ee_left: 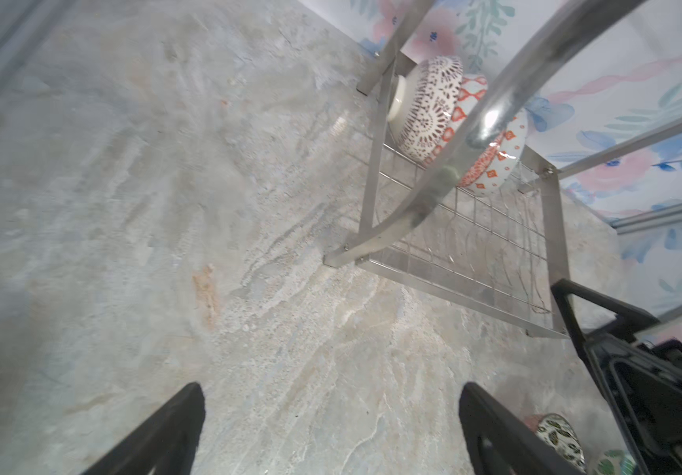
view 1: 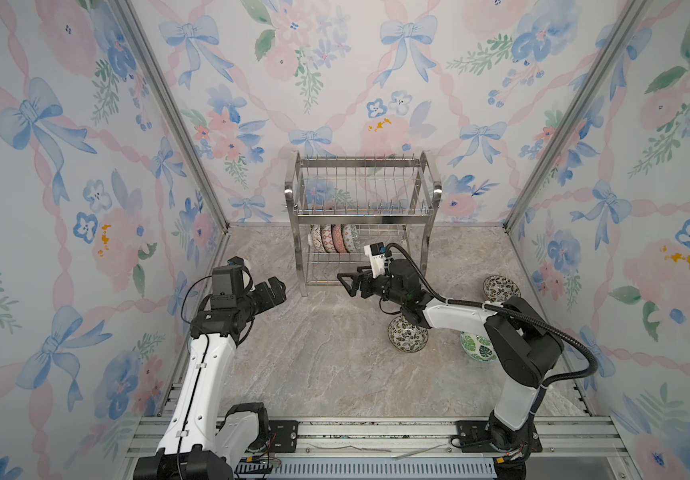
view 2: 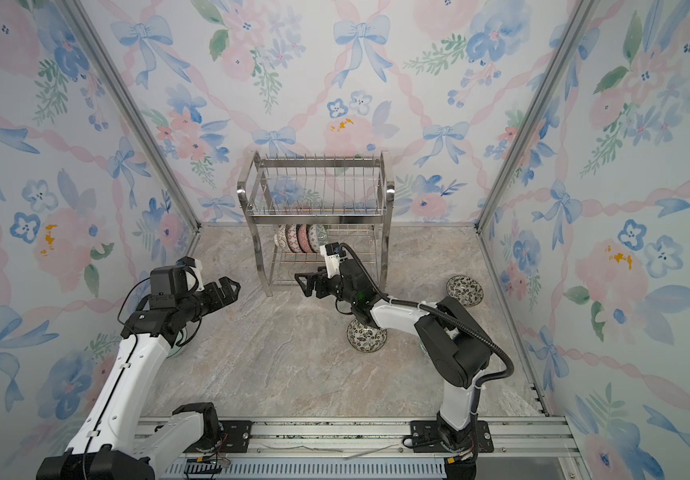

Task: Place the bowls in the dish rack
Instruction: 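Withdraw the right gripper from the rack while the left gripper moves toward the mint-green bowl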

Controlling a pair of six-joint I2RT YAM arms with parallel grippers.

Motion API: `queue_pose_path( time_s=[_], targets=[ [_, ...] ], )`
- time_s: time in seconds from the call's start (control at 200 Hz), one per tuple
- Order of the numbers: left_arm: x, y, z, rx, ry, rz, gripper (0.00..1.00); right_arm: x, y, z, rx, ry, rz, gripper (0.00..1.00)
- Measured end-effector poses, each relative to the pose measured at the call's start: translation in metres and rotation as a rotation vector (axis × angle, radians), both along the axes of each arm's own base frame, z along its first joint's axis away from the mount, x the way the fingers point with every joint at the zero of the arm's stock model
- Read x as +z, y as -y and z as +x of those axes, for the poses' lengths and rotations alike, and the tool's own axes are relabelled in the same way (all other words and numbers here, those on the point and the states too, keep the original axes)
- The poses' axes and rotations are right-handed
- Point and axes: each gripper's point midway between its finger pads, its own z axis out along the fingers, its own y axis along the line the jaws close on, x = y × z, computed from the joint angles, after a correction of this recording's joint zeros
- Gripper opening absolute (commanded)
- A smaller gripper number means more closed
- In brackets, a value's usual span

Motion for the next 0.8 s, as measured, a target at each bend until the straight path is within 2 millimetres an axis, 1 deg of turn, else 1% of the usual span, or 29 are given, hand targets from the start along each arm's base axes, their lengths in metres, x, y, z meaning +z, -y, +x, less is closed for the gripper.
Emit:
queue_pose_path(
  time_s=[0.115,0.195,0.26,0.32,0.415,0.52,0.65,0.8],
  targets=[
    [-0.008,-0.025,-0.012,0.104,-0.058,0.082,0.98,-0.013,-0.007,-0.013,0.025,-0.032,-0.04,0.96],
    [-0.015,-0.044,-0.022,0.192,-0.084,0.105,0.98,-0.019,-0.01,-0.023,0.043,-0.054,-0.071,0.97],
    [-0.023,-0.06,-0.031,0.269,-0.114,0.116,0.98,-0.019,-0.011,-0.032,0.051,-0.056,-0.096,0.97],
    [-0.032,-0.072,-0.039,0.327,-0.149,0.126,0.98,-0.015,-0.015,-0.044,0.068,-0.051,-0.102,0.96],
    [-0.042,-0.08,-0.045,0.38,-0.186,0.138,0.98,-0.011,-0.022,-0.063,0.102,-0.044,-0.1,0.97],
    [-0.053,-0.086,-0.047,0.411,-0.225,0.142,0.98,-0.017,-0.026,-0.074,0.124,-0.052,-0.114,0.96],
    [-0.063,-0.096,-0.049,0.452,-0.266,0.148,0.97,-0.026,-0.022,-0.076,0.117,-0.066,-0.133,0.97],
    [-0.079,-0.113,-0.053,0.508,-0.331,0.133,0.94,-0.023,-0.022,-0.076,0.113,-0.062,-0.13,0.96]
  ],
)
